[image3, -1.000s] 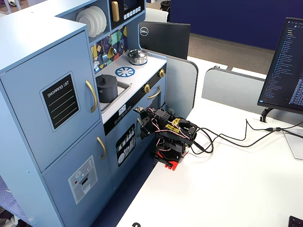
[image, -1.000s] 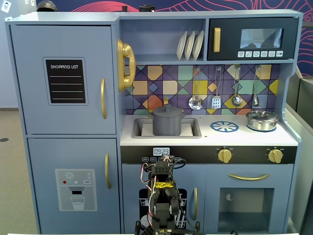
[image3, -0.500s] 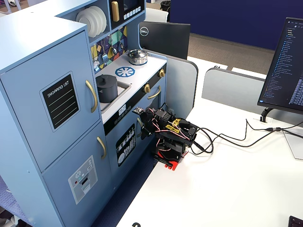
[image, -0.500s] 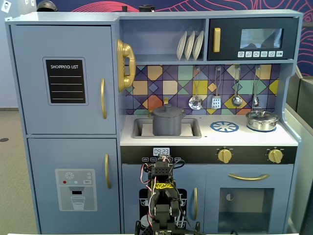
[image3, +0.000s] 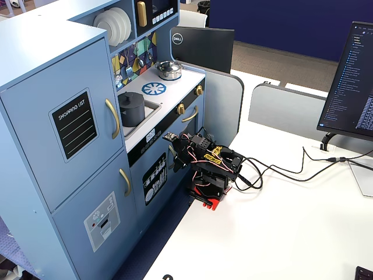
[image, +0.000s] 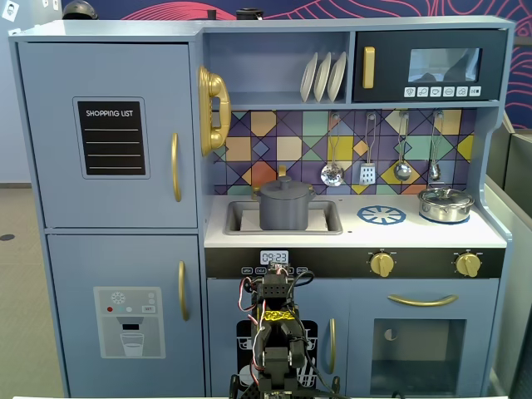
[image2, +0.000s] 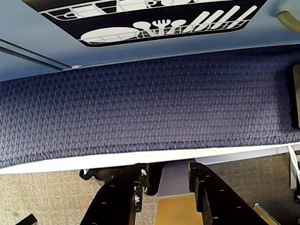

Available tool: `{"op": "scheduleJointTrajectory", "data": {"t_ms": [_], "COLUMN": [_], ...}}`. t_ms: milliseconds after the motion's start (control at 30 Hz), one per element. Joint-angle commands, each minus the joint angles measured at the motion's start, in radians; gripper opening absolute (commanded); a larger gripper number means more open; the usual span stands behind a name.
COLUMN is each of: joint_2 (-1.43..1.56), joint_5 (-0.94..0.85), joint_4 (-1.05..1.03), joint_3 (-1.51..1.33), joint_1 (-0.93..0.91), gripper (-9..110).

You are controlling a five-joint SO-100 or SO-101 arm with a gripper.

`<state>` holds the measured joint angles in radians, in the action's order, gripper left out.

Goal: Pick up the lid from the counter and put it on the gray recipient

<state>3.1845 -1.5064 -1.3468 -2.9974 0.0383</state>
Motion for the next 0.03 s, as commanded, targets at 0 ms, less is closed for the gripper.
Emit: {"op": "scheduleJointTrajectory", "data": {"t_ms": [0], "joint_2": [-0.006], "joint_5": [-0.003], "joint_4": [-0.183], "joint_3": [-0.003], "joint_1": [0.009], "gripper": [2]}}
